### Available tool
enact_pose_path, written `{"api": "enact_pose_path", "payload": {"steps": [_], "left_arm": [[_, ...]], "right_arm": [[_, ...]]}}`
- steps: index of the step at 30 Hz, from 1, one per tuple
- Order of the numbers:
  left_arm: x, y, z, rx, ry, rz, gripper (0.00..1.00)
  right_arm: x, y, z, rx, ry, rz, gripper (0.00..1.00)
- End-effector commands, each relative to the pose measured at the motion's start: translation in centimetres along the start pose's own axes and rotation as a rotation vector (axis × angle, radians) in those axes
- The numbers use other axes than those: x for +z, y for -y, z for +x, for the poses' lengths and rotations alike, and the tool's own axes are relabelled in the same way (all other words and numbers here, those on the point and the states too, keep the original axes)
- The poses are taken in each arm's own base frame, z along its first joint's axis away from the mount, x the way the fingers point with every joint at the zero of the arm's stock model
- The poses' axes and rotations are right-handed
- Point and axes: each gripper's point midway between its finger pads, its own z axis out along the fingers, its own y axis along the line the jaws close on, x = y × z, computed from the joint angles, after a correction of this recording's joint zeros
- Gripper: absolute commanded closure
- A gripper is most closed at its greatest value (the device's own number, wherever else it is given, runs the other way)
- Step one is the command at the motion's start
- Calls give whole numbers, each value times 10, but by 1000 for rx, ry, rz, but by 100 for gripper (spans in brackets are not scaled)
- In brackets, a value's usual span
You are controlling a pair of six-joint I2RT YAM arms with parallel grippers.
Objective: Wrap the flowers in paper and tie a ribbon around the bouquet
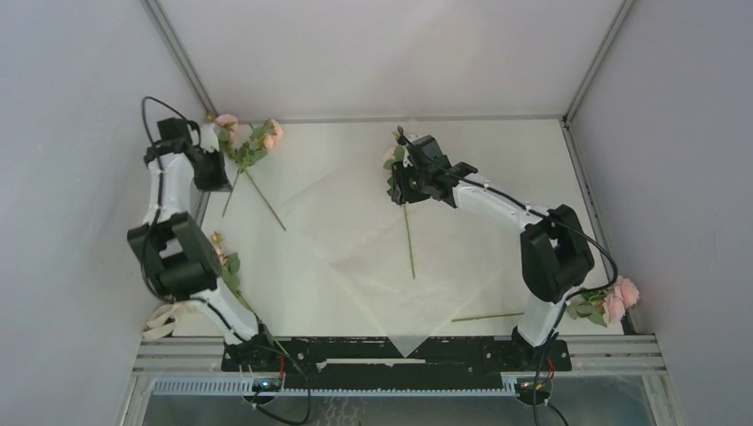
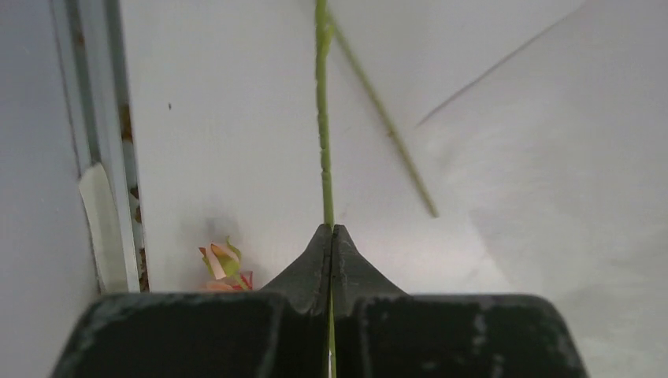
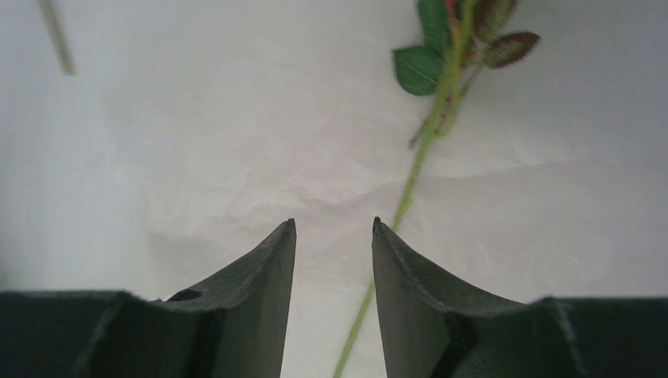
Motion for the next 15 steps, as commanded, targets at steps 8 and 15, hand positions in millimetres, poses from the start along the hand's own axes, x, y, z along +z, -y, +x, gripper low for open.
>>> {"api": "enact_pose_path", "payload": {"steps": [8,15], "left_arm": [[-96,145,21,60,239,466,100],[-58,68,1,209,254,18,50]], "right_arm": [[-66,-197,-67,239,229,-818,27],[-30,-209,-55,351,147,-785,6]]}}
